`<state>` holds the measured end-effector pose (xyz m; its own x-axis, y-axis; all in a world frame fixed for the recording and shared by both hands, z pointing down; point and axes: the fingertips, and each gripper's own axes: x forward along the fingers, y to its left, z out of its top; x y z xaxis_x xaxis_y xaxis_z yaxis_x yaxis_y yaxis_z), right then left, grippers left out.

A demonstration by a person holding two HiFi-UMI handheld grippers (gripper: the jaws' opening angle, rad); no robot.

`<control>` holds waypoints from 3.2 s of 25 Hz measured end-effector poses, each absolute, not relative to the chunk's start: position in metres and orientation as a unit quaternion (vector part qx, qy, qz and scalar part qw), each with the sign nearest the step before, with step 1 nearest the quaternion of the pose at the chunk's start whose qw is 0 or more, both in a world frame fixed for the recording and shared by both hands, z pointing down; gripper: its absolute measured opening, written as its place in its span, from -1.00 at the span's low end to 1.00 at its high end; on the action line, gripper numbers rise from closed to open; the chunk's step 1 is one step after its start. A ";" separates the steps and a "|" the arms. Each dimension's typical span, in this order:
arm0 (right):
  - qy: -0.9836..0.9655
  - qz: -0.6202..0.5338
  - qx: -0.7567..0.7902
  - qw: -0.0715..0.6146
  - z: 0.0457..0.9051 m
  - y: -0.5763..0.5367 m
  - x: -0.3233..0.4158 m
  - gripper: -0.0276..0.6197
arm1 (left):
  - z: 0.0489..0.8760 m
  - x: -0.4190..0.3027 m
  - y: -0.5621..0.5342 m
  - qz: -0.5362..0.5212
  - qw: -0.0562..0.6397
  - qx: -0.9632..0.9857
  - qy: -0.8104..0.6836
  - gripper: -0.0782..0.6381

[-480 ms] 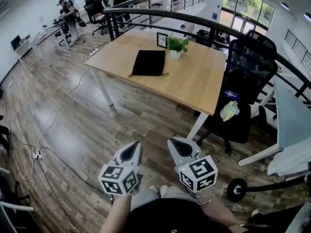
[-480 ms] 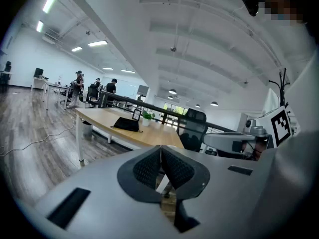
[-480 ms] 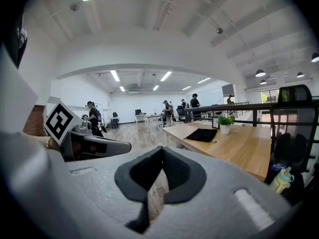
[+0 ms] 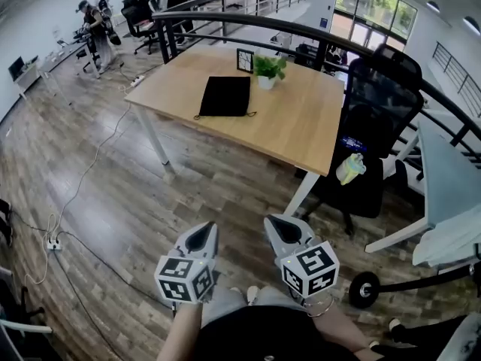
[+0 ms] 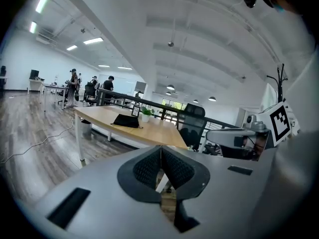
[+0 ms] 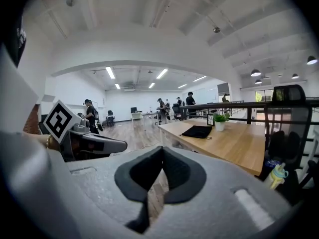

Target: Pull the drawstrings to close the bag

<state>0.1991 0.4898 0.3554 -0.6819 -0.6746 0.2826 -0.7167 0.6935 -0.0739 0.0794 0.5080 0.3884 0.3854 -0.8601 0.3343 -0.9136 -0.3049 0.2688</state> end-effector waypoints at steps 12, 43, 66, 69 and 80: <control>-0.916 0.078 0.384 0.084 0.344 0.488 0.178 -0.92 | 0.385 0.076 0.508 0.068 0.202 0.834 -0.510 -0.73; -0.915 0.087 0.380 0.103 0.379 0.281 0.111 -0.92 | 0.409 0.009 0.308 0.064 0.203 0.825 -0.523 -0.74; -0.918 0.115 0.364 0.108 0.390 0.117 0.110 -0.92 | 0.421 0.011 0.146 0.079 0.237 0.817 -0.519 -0.74; -0.913 0.124 0.369 0.118 0.398 0.109 0.108 -0.92 | 0.430 0.006 0.135 0.085 0.252 0.817 -0.513 -0.74; -0.899 0.143 0.396 0.125 0.408 0.028 0.070 -0.91 | 0.445 -0.043 0.053 0.094 0.276 0.819 -0.495 -0.74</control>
